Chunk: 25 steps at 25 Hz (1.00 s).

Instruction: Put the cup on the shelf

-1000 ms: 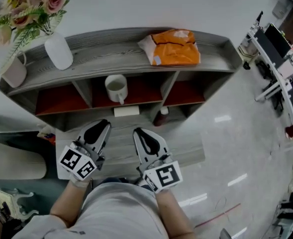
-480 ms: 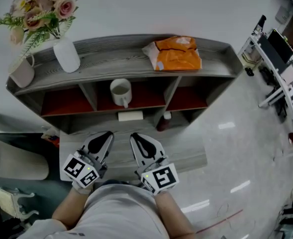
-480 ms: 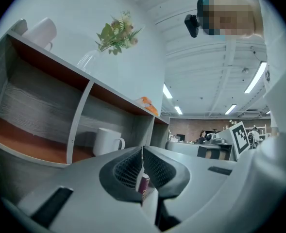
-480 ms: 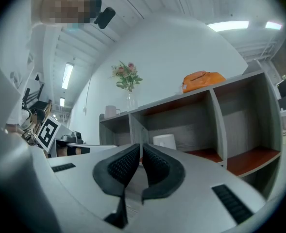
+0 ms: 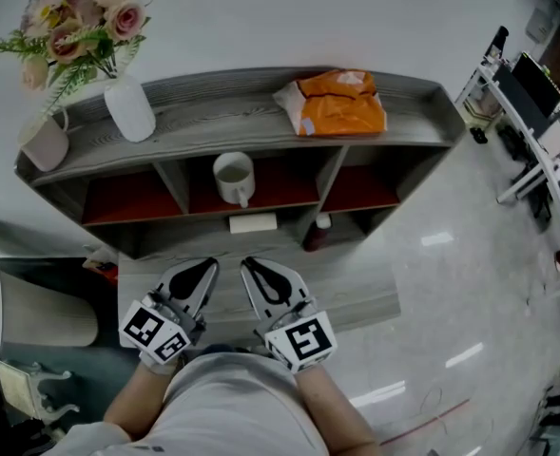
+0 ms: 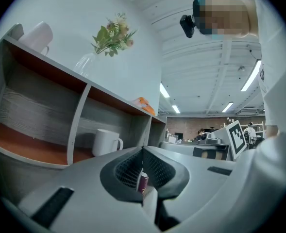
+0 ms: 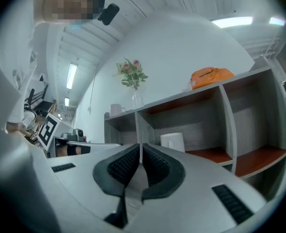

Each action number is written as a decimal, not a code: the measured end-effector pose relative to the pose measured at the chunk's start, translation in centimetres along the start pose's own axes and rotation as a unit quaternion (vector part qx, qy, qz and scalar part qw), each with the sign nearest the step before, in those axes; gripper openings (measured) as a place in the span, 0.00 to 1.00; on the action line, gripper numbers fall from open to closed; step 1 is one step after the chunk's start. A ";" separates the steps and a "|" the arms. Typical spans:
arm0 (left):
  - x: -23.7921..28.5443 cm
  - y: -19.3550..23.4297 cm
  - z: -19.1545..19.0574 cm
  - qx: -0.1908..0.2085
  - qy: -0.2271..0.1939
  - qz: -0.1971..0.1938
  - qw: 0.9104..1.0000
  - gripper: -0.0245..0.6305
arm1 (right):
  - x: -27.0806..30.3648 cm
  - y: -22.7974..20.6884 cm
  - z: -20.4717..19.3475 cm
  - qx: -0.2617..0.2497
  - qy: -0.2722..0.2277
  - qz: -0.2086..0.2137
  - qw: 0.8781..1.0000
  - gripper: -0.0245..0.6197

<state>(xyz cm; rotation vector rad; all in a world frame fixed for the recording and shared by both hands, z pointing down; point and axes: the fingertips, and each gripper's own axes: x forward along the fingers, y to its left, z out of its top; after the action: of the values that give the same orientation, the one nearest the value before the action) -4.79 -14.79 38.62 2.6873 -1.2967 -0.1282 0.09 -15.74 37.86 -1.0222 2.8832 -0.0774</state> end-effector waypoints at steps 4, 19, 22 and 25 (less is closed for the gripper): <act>0.1 0.2 -0.4 -0.002 0.009 0.002 1.000 0.06 | -0.1 0.2 -0.1 -0.012 0.004 -0.002 1.000 0.08; 0.8 0.4 -1.0 -0.005 0.018 0.000 1.000 0.06 | -1.0 -1.4 0.3 -0.014 0.001 -0.034 0.999 0.08; 0.8 0.4 -0.7 -0.003 0.012 0.001 1.000 0.06 | -1.2 -1.5 0.2 -0.014 0.002 -0.036 0.999 0.08; 0.8 0.6 -0.6 -0.002 0.009 0.005 1.000 0.06 | -1.2 -1.7 0.2 -0.015 0.002 -0.037 0.999 0.08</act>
<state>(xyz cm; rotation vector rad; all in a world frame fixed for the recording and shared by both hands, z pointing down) -4.67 -15.72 39.36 2.6728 -1.3034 -0.1051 2.07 -16.27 37.90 -1.1347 2.8585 -0.0412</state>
